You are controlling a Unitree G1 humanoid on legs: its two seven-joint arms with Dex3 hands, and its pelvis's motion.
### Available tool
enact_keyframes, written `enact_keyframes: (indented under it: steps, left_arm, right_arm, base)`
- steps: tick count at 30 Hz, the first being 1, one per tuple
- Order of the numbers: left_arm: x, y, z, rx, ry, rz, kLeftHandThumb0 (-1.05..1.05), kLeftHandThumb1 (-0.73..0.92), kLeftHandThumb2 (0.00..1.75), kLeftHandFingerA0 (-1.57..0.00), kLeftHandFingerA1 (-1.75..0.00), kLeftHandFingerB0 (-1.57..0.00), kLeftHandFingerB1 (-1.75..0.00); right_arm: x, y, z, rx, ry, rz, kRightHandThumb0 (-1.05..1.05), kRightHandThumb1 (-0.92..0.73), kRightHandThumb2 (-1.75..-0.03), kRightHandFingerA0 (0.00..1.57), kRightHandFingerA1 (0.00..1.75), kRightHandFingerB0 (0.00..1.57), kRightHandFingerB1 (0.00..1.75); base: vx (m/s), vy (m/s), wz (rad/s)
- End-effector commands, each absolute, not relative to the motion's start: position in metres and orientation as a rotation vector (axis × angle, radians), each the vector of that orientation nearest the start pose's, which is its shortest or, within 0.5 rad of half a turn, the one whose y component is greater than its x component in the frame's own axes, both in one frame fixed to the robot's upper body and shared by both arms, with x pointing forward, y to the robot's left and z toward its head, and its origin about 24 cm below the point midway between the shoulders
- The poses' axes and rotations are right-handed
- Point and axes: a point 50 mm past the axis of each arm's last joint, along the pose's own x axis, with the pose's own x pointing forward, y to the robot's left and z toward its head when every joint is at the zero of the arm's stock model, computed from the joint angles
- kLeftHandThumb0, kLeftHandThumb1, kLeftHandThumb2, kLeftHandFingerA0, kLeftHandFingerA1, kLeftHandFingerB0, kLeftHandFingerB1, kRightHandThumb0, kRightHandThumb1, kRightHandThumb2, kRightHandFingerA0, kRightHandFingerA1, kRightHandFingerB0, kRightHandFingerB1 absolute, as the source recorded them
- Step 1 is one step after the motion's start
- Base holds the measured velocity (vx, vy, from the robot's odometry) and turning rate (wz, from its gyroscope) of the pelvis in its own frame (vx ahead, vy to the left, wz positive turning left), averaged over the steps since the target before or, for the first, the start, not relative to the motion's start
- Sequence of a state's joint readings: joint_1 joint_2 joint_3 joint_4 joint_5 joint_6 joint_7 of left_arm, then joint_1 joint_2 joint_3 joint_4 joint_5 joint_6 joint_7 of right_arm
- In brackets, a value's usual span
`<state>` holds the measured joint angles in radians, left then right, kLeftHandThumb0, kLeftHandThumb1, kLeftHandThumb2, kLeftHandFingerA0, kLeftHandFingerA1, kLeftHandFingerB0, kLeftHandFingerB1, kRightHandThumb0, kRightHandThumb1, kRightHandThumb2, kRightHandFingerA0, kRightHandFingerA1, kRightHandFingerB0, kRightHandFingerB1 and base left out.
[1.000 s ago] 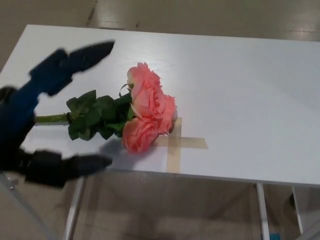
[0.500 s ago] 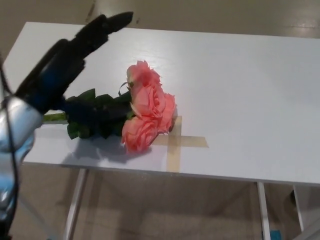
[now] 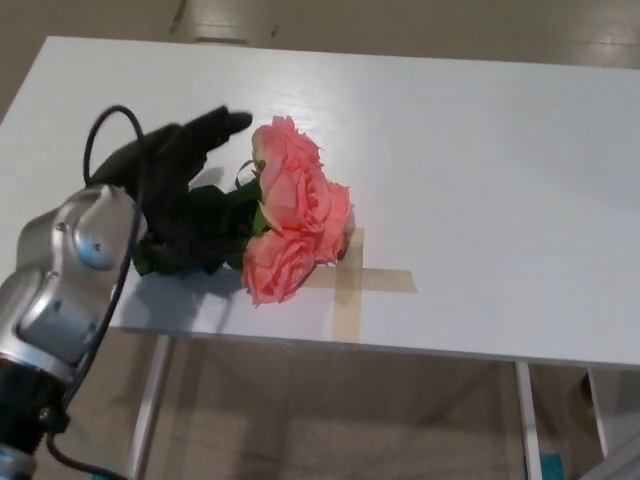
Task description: Use the left hand to pick up the rose and passes it to a human.
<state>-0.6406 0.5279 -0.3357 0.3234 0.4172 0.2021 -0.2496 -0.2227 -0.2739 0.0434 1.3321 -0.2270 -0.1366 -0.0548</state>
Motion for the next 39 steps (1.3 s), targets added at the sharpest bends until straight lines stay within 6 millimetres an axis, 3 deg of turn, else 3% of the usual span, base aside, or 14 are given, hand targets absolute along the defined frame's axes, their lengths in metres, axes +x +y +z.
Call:
enact_keyframes:
  steps: [1, 14, 21, 24, 28, 30, 35, 39]
  left_arm:
    - [0.361, 0.181, 0.129, 1.251, 0.034, -0.208, -0.47, 0.32, 0.71, 0.0, -0.15, 0.0, -0.25]
    - [0.361, 0.172, 0.123, 1.289, 0.008, -0.204, -0.44, 0.31, 0.69, 0.0, -0.16, 0.0, -0.24]
    - [0.358, 0.159, 0.108, 1.349, 0.016, -0.259, -0.43, 0.31, 0.7, 0.0, -0.19, -0.01, -0.28]
    - [0.358, 0.157, 0.093, 1.415, 0.061, -0.283, -0.45, 0.32, 0.71, 0.0, -0.19, -0.02, -0.28]
    - [0.359, 0.157, 0.091, 1.421, 0.066, -0.284, -0.45, 0.32, 0.71, 0.0, -0.19, -0.02, -0.28]
    - [0.361, 0.156, 0.075, 1.462, 0.11, -0.298, -0.49, 0.33, 0.69, -0.04, -0.16, -0.05, -0.27]
    - [0.363, 0.155, 0.072, 1.488, 0.117, -0.306, -0.5, 0.33, 0.68, -0.05, -0.16, -0.06, -0.28]
    - [0.365, 0.149, 0.06, 1.556, 0.161, -0.35, -0.53, 0.34, 0.7, -0.05, -0.33, -0.05, -0.36]
  right_arm:
    - [0.161, -0.253, -0.135, -0.512, 1.019, -0.001, -0.41, -0.67, -0.6, 0.7, 0.46, 0.54, 0.41]
    - [0.161, -0.253, -0.135, -0.511, 1.019, -0.002, -0.41, -0.67, -0.6, 0.71, 0.47, 0.53, 0.4]
    - [0.159, -0.252, -0.136, -0.503, 1.025, 0.006, -0.41, -0.67, -0.6, 0.7, 0.46, 0.52, 0.4]
    - [0.16, -0.251, -0.136, -0.502, 1.02, 0.018, -0.41, -0.67, -0.6, 0.69, 0.46, 0.52, 0.4]
    - [0.16, -0.251, -0.136, -0.502, 1.02, 0.019, -0.41, -0.67, -0.6, 0.69, 0.46, 0.52, 0.4]
    - [0.162, -0.25, -0.135, -0.508, 1.02, 0.031, -0.41, -0.67, -0.6, 0.68, 0.46, 0.52, 0.4]
    - [0.162, -0.25, -0.135, -0.509, 1.02, 0.034, -0.41, -0.67, -0.6, 0.68, 0.46, 0.52, 0.4]
    - [0.163, -0.249, -0.135, -0.504, 1.017, 0.04, -0.42, -0.67, -0.6, 0.67, 0.45, 0.52, 0.4]
  base:
    - [0.0, 0.0, 0.0]
    - [0.0, 0.0, 0.0]
    - [0.0, 0.0, 0.0]
    - [0.0, 0.0, 0.0]
    - [0.0, 0.0, 0.0]
    - [0.0, 0.0, 0.0]
    - [0.0, 0.0, 0.0]
    - [0.0, 0.0, 0.0]
